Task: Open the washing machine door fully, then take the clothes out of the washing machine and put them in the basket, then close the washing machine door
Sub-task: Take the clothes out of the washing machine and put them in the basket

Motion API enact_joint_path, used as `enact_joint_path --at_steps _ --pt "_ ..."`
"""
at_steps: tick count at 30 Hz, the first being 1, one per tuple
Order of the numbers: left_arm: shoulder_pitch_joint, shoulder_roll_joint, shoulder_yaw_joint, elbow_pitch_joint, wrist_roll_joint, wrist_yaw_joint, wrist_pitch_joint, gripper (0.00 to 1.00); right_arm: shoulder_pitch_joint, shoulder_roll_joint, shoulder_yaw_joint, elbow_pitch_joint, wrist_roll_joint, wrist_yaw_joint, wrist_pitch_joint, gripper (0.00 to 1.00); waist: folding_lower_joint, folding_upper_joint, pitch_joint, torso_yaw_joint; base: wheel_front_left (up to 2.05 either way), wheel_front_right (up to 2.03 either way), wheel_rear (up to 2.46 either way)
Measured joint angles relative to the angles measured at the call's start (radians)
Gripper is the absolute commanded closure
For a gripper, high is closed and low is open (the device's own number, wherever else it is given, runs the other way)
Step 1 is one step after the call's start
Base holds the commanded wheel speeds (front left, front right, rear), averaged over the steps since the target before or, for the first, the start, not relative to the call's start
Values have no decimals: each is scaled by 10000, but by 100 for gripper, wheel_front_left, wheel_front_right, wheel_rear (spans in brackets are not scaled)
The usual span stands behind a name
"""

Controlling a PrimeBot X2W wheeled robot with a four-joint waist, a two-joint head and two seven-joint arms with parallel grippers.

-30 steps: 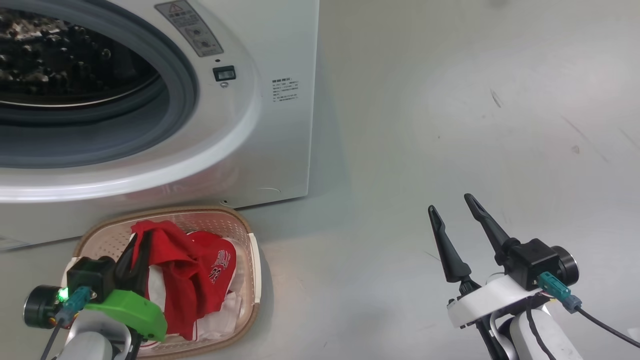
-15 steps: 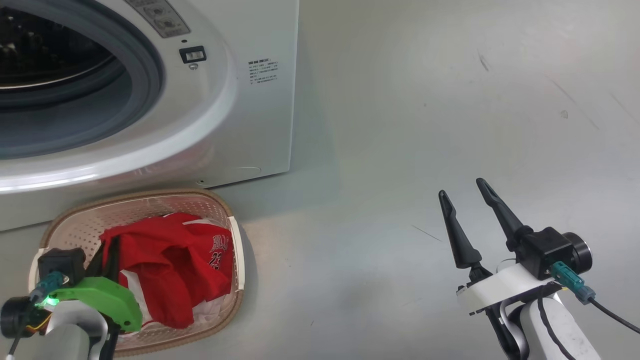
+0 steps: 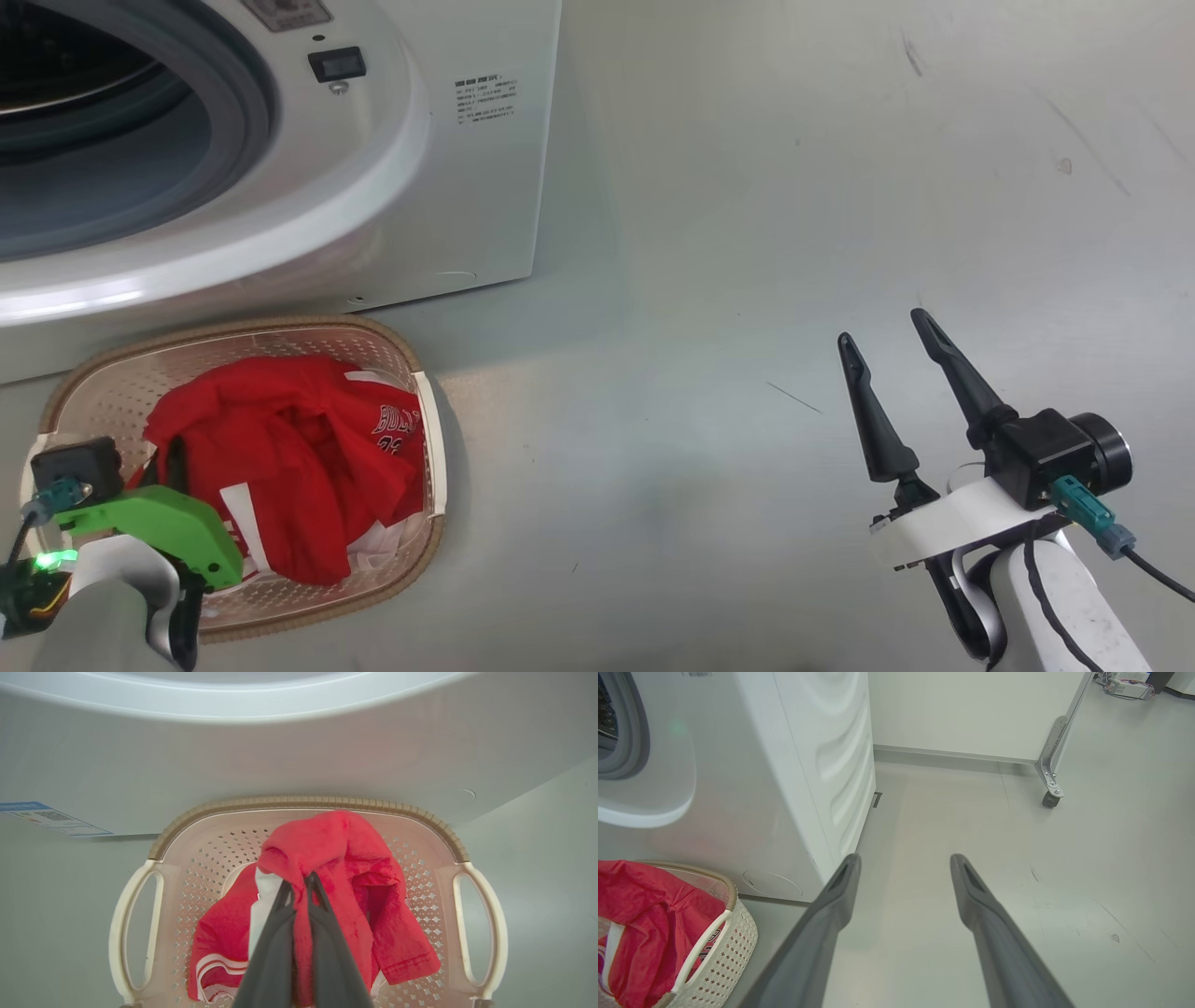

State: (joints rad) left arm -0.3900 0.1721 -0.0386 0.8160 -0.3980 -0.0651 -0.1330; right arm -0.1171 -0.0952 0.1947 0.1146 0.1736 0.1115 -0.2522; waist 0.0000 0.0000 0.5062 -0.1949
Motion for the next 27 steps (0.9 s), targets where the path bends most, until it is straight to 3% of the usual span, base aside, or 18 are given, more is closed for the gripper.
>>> enact_joint_path --at_steps 15,25,26,27 --pt "-760 -213 997 2000 -928 510 276 100 -30 -182 -63 -221 -173 -100 0 0 0 0 517 318 0 0 0" --pt "-803 -253 719 2698 -763 600 263 100 -30 -201 15 -226 -180 -98 0 0 0 0 488 404 0 0 0" --pt "-822 -259 713 2754 -761 600 261 97 -30 -201 33 -226 -180 -100 0 0 0 0 485 409 0 0 0" --pt "-838 -263 709 2801 -759 600 261 53 -30 -201 48 -226 -180 -98 0 0 0 0 480 413 0 0 0"
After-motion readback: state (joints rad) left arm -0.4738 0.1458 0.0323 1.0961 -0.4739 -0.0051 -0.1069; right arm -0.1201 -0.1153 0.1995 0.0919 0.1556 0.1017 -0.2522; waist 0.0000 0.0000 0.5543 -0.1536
